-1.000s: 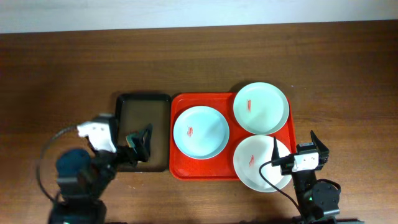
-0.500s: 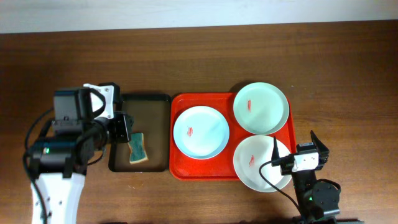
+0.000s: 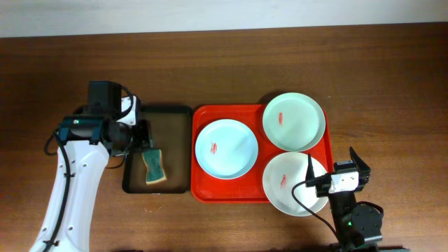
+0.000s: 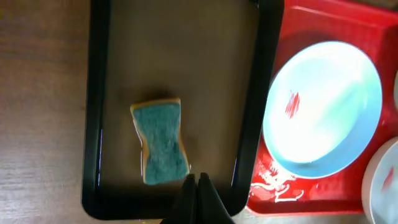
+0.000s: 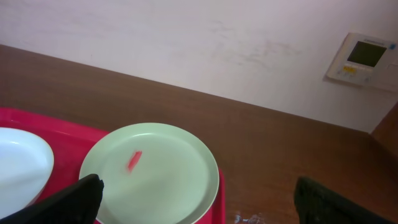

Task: Clean dirty plates on tray and stack at the side
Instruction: 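Lower the left gripper and grasp the green sponge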

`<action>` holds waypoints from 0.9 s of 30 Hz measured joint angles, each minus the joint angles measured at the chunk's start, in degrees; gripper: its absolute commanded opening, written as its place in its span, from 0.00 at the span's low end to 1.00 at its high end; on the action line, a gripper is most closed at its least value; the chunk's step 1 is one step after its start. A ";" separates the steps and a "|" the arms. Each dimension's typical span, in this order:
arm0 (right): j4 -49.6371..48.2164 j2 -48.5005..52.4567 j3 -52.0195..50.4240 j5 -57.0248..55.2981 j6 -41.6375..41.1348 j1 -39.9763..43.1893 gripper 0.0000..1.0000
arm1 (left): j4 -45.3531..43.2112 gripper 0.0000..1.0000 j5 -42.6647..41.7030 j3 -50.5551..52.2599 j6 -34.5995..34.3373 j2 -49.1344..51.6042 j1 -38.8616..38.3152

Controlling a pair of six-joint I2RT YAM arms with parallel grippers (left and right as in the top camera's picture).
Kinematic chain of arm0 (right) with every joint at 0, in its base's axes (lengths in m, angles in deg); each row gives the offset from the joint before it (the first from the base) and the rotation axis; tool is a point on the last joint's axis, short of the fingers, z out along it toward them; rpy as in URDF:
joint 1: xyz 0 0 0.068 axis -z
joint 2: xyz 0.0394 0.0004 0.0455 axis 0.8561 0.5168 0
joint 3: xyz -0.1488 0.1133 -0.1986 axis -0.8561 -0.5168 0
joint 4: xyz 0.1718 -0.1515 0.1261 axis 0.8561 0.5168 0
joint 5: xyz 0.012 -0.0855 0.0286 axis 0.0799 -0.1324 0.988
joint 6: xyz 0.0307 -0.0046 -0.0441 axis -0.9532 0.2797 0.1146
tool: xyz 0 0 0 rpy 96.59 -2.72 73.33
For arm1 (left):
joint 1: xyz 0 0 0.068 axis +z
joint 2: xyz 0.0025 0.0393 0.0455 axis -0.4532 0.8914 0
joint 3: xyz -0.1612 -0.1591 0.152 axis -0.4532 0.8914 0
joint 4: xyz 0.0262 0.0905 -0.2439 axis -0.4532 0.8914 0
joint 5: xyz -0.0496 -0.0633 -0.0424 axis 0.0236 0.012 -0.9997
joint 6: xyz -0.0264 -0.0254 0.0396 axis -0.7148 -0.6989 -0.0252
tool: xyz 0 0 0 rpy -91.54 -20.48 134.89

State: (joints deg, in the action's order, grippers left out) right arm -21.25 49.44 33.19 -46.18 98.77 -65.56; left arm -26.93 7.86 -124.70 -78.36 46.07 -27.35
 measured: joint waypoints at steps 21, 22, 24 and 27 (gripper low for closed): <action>0.00 0.00 0.00 0.00 -0.04 0.00 0.98 | 0.46 0.00 3.74 4.94 -2.75 -2.34 0.00; -0.02 -0.02 0.00 -0.02 0.00 0.00 0.98 | 2.29 0.00 3.39 1.60 -2.75 -2.12 0.00; 0.00 -0.02 0.00 0.00 0.00 0.00 0.99 | 6.45 0.00 2.93 -5.07 -2.78 -1.31 0.00; 0.00 -0.02 0.00 0.00 -0.02 0.00 0.98 | 9.49 0.39 2.54 -12.37 -2.78 -0.98 0.00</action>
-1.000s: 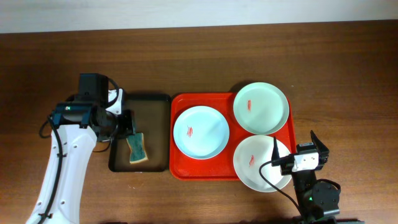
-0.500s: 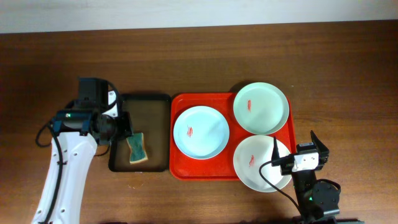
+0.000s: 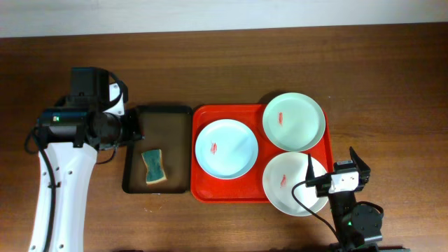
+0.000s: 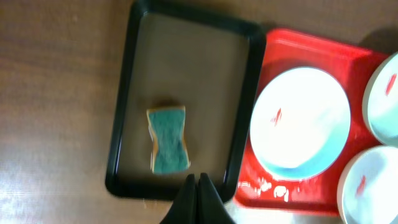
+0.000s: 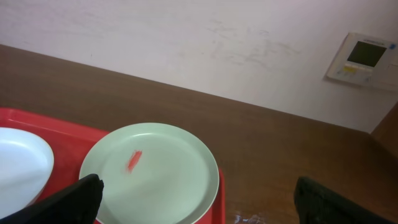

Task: Clean dirty plates on tray and stack at the side
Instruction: 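Lower the left gripper and grasp the green sponge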

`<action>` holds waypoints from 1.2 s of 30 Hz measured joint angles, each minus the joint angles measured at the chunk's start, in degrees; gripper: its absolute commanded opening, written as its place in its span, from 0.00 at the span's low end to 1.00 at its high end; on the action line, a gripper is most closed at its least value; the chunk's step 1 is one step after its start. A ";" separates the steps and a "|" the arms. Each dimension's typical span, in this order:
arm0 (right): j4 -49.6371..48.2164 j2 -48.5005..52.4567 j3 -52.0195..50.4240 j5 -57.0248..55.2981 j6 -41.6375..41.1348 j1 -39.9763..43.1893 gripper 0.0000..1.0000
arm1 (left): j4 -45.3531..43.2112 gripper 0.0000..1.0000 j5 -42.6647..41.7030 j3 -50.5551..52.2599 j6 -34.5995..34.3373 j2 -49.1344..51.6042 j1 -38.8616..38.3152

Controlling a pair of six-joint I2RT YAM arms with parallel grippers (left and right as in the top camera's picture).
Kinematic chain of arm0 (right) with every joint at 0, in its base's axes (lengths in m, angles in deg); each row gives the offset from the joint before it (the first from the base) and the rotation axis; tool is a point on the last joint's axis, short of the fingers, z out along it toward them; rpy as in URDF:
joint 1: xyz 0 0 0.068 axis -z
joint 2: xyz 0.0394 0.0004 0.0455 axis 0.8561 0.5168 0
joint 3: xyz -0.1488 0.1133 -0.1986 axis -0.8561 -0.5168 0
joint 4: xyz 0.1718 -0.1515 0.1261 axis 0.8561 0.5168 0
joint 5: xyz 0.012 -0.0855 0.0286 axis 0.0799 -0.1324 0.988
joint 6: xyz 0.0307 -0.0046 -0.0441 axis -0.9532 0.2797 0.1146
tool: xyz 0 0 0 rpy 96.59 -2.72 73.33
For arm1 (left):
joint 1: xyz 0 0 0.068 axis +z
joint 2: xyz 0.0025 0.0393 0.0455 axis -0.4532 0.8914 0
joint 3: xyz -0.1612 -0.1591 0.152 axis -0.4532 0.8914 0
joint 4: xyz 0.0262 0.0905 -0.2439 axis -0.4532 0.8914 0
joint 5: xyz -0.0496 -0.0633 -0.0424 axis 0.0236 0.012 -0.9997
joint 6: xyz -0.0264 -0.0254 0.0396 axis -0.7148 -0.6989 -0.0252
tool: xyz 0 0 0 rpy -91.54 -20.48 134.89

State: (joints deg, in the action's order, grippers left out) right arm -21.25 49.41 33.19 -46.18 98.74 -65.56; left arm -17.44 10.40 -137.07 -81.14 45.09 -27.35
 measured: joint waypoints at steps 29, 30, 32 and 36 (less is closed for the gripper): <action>0.00 0.02 0.00 0.00 0.00 0.00 0.98 | -24.39 0.39 6.38 30.97 -6.73 3.34 -6.23; 0.00 0.02 0.00 0.00 -0.02 0.00 0.98 | -24.41 0.39 6.45 30.99 -6.95 3.34 -6.23; 0.00 0.02 0.00 0.00 0.00 0.00 0.98 | -24.83 0.39 6.62 31.52 -7.10 3.34 -6.23; 0.00 0.02 0.00 0.00 0.00 0.00 0.98 | -25.55 0.40 6.67 32.98 -7.23 3.34 -6.23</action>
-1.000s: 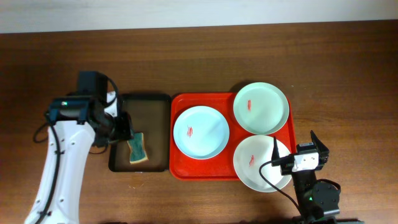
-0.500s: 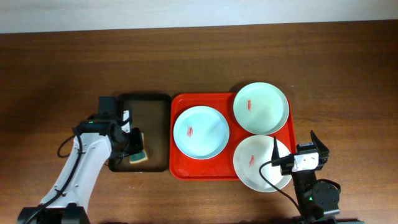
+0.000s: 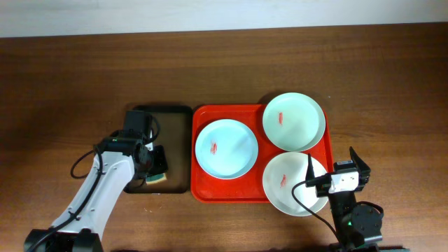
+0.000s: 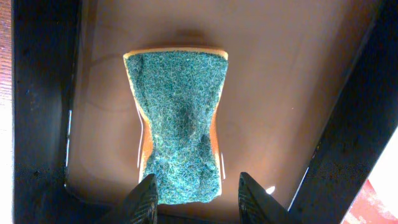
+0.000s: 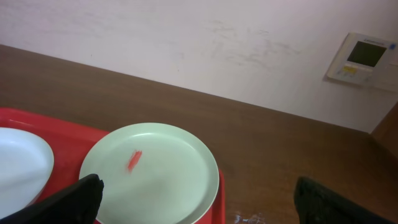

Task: Clean dirty plates on tray and stack at the side
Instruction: 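Lower the left gripper and grasp the green sponge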

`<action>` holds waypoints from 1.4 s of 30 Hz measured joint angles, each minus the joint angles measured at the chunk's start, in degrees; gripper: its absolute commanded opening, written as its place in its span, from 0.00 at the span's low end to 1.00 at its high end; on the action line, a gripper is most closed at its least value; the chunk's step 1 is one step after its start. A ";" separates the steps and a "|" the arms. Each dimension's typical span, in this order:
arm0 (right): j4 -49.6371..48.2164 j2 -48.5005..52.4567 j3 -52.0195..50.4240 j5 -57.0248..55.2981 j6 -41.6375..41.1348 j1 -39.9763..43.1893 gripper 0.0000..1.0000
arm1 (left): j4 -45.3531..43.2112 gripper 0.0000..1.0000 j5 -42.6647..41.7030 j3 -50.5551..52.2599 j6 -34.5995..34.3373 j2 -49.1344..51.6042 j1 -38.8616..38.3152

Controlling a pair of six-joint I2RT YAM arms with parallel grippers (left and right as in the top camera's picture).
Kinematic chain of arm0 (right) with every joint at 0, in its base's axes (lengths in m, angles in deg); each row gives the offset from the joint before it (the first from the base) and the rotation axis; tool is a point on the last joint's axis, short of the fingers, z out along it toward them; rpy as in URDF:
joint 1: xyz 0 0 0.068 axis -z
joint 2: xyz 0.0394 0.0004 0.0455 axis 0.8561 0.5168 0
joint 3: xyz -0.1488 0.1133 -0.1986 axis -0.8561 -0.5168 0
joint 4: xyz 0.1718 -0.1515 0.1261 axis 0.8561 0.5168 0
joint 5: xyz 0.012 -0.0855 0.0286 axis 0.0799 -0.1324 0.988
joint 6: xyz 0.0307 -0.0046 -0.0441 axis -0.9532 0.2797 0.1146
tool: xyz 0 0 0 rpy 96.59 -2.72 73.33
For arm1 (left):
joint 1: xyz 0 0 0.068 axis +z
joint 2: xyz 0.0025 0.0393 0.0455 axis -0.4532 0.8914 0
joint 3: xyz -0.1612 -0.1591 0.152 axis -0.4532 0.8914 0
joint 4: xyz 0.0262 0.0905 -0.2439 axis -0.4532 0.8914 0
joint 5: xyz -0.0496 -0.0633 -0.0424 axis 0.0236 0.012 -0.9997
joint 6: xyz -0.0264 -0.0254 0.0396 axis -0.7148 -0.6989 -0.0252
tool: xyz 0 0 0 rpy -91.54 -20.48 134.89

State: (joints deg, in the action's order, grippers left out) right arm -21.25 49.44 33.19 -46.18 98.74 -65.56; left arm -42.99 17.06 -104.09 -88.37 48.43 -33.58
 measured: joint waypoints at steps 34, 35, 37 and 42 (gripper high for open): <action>0.00 0.00 0.00 0.00 0.00 0.00 0.98 | 8.79 0.44 0.46 -8.44 -0.04 6.97 -0.90; 0.00 0.00 0.00 0.00 0.00 0.00 0.98 | 9.05 0.45 0.44 -8.41 -0.04 6.97 -2.01; 0.00 0.00 0.00 0.00 -0.02 0.00 0.99 | 10.08 0.44 0.42 -8.39 -0.04 6.97 -3.58; 0.00 0.00 0.00 0.00 -0.02 0.00 0.98 | 9.77 0.42 3.13 -8.09 -0.04 6.97 -4.28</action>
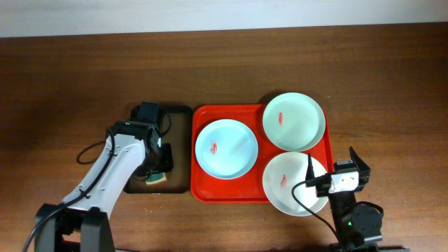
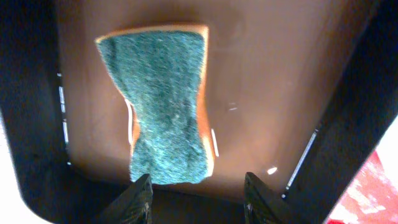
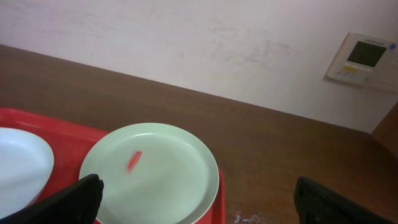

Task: Clean dirty plates on tray and stack at the side
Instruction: 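Lower the left gripper and grasp the green sponge, then lift the sponge with the left gripper above the black tray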

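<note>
Three plates with red smears lie on the red tray: a light blue plate, a green plate and a white plate. The green-topped sponge lies flat in the black tray. My left gripper hangs open low over the sponge's near end. Its fingers touch nothing. In the overhead view, the left gripper covers most of the sponge. My right gripper rests open by the table's front right edge, short of the green plate.
The black tray's raised rim runs close beside the left gripper on the side of the red tray. Bare brown table surrounds both trays. A wall with a small control panel stands behind the table.
My left gripper has shifted a little over the black tray, so the sponge now sits higher and further left in its view. The jaws stay open. Plates and right arm are unchanged.
First my left gripper was shut above the black tray near the sponge. Then it was higher and further left, still shut. Later it was low over the sponge with jaws open, and it remains so now. The plates and right arm stayed put.
</note>
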`<action>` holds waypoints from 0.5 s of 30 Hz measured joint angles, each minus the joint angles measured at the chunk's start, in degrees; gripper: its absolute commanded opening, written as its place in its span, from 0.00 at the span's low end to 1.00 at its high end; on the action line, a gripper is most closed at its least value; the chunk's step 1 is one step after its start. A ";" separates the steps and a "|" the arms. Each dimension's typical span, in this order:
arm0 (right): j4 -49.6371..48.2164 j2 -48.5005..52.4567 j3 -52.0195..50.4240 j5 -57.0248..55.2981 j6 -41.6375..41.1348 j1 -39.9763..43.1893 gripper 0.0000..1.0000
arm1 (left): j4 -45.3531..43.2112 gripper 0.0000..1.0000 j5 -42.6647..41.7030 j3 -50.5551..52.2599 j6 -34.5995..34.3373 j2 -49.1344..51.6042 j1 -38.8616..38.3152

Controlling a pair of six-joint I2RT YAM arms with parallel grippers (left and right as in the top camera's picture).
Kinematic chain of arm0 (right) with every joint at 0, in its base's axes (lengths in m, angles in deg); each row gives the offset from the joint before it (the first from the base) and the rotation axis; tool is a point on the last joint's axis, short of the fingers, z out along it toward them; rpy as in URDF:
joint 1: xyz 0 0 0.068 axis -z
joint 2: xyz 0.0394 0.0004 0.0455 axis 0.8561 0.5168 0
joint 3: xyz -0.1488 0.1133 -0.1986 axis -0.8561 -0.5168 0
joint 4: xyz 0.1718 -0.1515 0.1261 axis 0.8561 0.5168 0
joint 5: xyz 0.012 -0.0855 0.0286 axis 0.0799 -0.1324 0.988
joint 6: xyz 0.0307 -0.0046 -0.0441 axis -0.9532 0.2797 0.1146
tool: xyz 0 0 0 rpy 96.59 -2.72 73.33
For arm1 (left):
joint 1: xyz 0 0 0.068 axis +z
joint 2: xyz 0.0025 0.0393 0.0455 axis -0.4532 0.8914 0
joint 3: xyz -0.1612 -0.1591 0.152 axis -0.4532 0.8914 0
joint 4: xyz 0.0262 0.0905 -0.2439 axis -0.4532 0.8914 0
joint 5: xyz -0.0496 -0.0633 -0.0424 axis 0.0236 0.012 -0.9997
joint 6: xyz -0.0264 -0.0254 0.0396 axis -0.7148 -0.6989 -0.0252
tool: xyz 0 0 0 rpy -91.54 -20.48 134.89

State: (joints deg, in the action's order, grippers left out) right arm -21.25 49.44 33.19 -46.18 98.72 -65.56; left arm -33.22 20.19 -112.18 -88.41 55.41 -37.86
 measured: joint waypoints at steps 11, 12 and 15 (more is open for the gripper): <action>0.00 0.00 0.00 0.00 0.02 0.00 0.99 | -13.53 0.25 1.92 7.78 -3.06 0.24 2.01; 0.00 0.00 0.00 0.00 0.00 0.00 0.98 | -13.57 0.26 1.73 7.96 -3.21 0.24 2.01; 0.00 0.00 0.00 0.00 0.02 0.00 0.98 | -13.75 0.30 2.12 8.41 -3.23 0.24 2.01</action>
State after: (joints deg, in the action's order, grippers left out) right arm -21.25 49.44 33.19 -46.18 98.74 -65.56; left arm -46.97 22.31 -103.76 -91.65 55.65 -35.85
